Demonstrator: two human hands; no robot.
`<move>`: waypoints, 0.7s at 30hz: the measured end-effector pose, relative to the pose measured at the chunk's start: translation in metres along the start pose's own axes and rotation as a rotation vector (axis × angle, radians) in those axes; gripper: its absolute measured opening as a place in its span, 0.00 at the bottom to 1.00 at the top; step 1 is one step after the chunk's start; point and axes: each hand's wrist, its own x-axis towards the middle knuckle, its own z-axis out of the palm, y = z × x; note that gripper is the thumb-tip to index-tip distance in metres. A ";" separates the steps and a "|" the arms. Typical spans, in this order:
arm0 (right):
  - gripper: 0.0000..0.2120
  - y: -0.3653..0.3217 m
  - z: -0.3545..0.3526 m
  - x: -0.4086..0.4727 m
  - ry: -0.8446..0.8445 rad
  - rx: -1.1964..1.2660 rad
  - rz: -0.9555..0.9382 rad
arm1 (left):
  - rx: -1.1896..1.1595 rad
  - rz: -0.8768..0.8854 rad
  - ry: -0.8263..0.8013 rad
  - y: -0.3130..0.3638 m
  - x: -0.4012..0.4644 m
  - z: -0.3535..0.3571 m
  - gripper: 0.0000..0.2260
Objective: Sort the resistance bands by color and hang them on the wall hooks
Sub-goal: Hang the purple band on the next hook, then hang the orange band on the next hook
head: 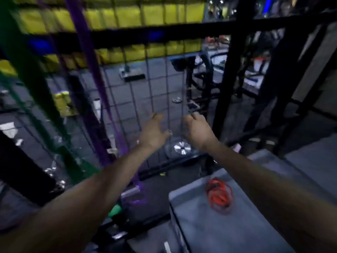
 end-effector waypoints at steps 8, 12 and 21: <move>0.20 0.155 0.062 -0.089 -0.156 -0.003 0.356 | -0.042 -0.010 -0.419 0.000 -0.036 0.176 0.25; 0.23 0.216 0.096 -0.119 -0.271 0.001 0.526 | -0.093 -0.066 -0.442 -0.008 -0.046 0.243 0.15; 0.19 0.312 0.223 -0.156 -0.361 0.112 0.820 | 0.088 -0.115 -0.841 -0.101 -0.045 0.407 0.22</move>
